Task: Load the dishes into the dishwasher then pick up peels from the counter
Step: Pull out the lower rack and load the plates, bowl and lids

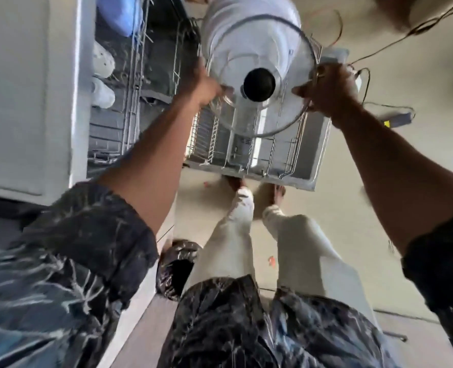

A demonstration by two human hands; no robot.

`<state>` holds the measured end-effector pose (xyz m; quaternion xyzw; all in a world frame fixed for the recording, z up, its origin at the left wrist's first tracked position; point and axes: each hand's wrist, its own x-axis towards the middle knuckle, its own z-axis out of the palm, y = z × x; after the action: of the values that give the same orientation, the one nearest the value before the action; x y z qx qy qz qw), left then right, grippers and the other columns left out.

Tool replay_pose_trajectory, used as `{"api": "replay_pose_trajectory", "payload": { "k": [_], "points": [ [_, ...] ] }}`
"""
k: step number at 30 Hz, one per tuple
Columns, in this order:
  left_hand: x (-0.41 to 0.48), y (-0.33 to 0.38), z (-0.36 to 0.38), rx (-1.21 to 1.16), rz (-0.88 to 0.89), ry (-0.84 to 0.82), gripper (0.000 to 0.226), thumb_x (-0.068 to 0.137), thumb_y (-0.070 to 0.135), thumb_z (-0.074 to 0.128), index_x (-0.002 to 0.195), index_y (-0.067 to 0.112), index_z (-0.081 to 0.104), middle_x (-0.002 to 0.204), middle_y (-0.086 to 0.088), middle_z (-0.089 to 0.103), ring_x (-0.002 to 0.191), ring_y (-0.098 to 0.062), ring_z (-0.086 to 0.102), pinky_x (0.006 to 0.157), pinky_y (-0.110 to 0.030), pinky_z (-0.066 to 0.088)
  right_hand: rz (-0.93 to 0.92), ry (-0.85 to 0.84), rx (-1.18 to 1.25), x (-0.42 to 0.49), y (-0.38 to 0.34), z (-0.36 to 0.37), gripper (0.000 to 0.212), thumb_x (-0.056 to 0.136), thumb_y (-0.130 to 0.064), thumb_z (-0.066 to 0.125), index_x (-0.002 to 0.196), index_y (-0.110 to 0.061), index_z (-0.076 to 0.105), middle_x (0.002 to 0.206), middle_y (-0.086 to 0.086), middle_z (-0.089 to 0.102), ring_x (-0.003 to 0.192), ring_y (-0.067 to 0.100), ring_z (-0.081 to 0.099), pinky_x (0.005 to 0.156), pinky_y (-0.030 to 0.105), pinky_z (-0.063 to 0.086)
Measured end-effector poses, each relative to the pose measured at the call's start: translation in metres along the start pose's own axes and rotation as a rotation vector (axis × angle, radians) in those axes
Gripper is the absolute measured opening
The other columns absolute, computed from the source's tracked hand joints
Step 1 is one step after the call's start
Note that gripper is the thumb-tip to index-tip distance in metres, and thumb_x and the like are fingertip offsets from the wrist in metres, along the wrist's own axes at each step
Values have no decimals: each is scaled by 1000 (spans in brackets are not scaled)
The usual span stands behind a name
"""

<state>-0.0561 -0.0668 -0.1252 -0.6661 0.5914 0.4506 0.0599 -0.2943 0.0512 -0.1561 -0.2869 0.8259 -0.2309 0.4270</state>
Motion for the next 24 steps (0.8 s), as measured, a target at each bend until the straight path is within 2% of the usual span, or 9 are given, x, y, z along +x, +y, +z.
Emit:
{"api": "replay_pose_trajectory", "payload": {
  "k": [3, 7, 11, 13, 15, 16, 18, 21, 24],
  "points": [
    [45, 4, 4, -3, 41, 57, 106, 75, 31, 88, 158, 10, 25, 155, -7, 43, 140, -21, 43, 110, -25, 38, -33, 85, -62, 49, 12, 23, 65, 54, -60, 81, 101, -18, 66, 95, 3, 72, 86, 28, 72, 72, 52, 61],
    [90, 3, 16, 28, 91, 112, 93, 87, 24, 79, 158, 11, 20, 153, -1, 44, 136, -15, 45, 93, -10, 36, -91, 59, -35, 91, 17, 53, 54, 69, -55, 76, 106, -24, 53, 109, 5, 67, 89, 25, 65, 82, 48, 57],
    [142, -20, 31, 29, 71, 117, 57, 91, 29, 73, 139, 12, 47, 108, 10, 58, 103, -11, 60, 59, -5, 45, -187, 114, -67, 132, 28, 80, 35, 77, -47, 71, 88, -39, 39, 109, -4, 55, 99, 18, 59, 86, 35, 50],
    [165, -32, 43, 38, 7, 94, 41, 93, 37, 69, 124, 14, 57, 82, 14, 50, 86, -18, 66, 50, -15, 46, -181, 174, -68, 154, 38, 95, 33, 75, -51, 70, 95, -35, 49, 110, 0, 60, 99, 19, 61, 84, 32, 50],
    [181, -41, 53, 85, -20, 79, 29, 95, 40, 66, 111, 17, 57, 71, 13, 39, 59, -12, 46, 36, -13, 33, -158, 173, -111, 164, 45, 106, 42, 81, -46, 70, 114, -21, 59, 117, 3, 63, 101, 15, 59, 76, 15, 40],
    [186, -45, 57, 99, -16, 70, 26, 95, 39, 66, 108, 18, 57, 73, 13, 40, 60, -9, 36, 36, -11, 30, -158, 170, -126, 167, 50, 111, 46, 83, -43, 70, 118, -15, 59, 119, 3, 63, 101, 13, 58, 71, 11, 36],
    [199, -54, 64, 114, 63, 93, 34, 95, 30, 69, 120, 13, 54, 92, 10, 50, 68, -4, 47, 45, -5, 36, -173, 154, -148, 179, 63, 122, 44, 85, -39, 71, 118, -12, 58, 118, 4, 63, 100, 15, 59, 70, 14, 39],
    [207, -64, 69, 165, 149, 153, 59, 91, 22, 74, 139, 10, 42, 110, 7, 53, 91, -5, 53, 59, -3, 40, -187, 125, -165, 186, 72, 132, 32, 85, -38, 70, 106, -24, 50, 109, -1, 57, 103, 17, 58, 76, 23, 41],
    [217, -67, 74, 193, 149, 164, 62, 89, 27, 76, 138, 11, 44, 123, 4, 57, 96, -3, 51, 65, -7, 39, -167, 99, -129, 196, 82, 142, 34, 83, -34, 72, 100, -28, 42, 105, -9, 54, 101, 16, 60, 68, 17, 41]
  ]
}}
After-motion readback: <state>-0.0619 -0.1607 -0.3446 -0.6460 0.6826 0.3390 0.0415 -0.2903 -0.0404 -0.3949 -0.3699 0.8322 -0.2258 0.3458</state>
